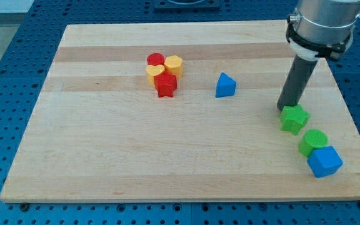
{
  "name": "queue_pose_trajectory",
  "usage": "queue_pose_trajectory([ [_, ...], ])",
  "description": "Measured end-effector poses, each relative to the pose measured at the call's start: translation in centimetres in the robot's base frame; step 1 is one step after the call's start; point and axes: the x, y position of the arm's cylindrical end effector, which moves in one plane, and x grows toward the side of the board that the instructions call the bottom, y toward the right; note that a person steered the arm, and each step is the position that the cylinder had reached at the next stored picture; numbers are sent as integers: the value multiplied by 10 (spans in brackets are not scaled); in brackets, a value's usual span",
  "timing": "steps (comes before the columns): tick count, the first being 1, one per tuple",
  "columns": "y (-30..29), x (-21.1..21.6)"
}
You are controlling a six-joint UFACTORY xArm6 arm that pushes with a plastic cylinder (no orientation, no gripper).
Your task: Move the blue triangle to the left side of the blue cube
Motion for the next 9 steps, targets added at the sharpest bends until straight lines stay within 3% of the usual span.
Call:
queue_pose_trajectory([
  [3,0,15],
  [5,-17,-74],
  [6,-64,-101],
  [8,-153,-103],
  [9,-168,-96],
])
